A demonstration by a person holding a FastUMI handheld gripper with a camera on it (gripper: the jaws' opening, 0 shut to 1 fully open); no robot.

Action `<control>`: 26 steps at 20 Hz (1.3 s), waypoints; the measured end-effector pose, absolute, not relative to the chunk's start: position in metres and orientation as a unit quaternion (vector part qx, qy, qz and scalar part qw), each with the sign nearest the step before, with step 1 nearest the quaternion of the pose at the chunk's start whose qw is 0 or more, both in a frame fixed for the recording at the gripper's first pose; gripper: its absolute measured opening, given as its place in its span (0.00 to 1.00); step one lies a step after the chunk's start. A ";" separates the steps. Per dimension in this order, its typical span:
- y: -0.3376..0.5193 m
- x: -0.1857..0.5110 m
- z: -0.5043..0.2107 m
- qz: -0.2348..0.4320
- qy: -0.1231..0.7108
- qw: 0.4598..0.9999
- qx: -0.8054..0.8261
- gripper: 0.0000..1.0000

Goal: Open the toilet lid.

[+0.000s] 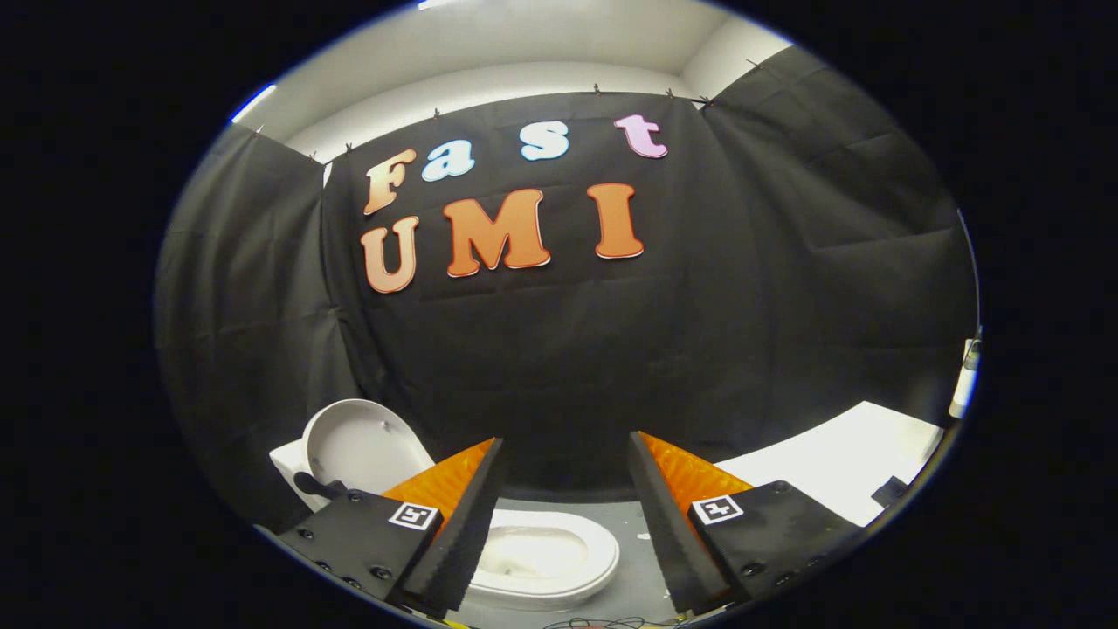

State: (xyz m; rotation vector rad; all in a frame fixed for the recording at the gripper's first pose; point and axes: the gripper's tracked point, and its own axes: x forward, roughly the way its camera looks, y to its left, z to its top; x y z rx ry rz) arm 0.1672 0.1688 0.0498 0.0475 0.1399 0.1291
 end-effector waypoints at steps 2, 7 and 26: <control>0.145 0.163 0.048 0.057 0.069 0.996 0.022 0.90; 0.101 0.153 0.043 0.039 0.061 0.997 0.037 0.90; 0.053 0.137 0.036 0.010 0.041 0.998 0.039 0.90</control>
